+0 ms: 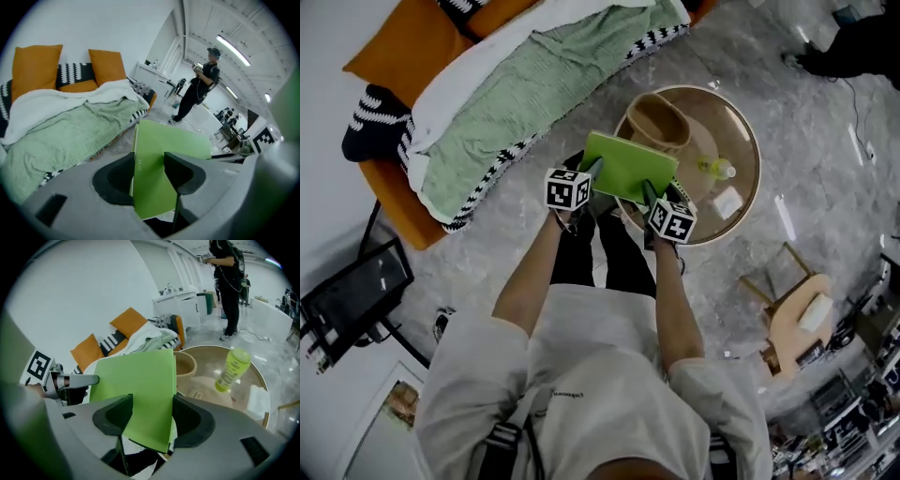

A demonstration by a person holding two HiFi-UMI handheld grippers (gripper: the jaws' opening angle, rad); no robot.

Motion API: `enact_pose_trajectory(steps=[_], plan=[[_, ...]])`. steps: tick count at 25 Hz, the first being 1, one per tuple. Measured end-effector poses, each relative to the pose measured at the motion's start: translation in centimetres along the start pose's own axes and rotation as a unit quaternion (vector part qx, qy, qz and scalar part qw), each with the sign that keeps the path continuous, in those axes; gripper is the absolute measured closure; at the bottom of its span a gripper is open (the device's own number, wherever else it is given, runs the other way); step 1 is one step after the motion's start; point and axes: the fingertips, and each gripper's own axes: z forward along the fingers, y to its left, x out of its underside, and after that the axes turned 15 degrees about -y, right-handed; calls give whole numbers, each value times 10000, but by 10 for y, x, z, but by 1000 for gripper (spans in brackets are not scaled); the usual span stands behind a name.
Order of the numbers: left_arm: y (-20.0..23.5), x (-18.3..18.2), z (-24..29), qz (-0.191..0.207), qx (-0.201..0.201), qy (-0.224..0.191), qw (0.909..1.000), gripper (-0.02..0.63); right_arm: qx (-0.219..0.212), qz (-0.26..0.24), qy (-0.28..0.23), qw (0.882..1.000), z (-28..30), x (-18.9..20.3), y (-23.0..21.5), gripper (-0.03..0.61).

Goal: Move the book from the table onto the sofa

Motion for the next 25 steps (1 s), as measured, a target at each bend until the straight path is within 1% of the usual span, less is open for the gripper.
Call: enact_pose_trajectory(steps=[3, 6, 10, 13, 17, 21, 25], plan=[[49, -12, -38, -245, -500, -269, 9981, 414, -319, -364, 138, 9987, 21, -5, 57, 344], [92, -22, -82, -458, -853, -497, 9941, 414, -700, -646, 242, 9952, 34, -5, 115, 344], [148, -35, -138, -696, -1323, -908, 9846, 414, -1269, -946, 300, 9869, 54, -6, 191, 344], [186, -40, -178, -957, -1690, -1233, 9732, 414, -1738, -1294, 415, 9754, 68, -7, 246, 344], [226, -39, -229, -1271, -2013, -1536, 9590, 414, -2199, -1707, 553, 9589, 77, -1, 311, 344], [256, -26, -269, -1551, -2254, -1731, 9461, 416, -2559, -2058, 725, 9418, 84, 14, 358, 344], [285, -21, -290, -1757, -2488, -1884, 9337, 417, -2854, -2344, 816, 9257, 100, 20, 398, 344]])
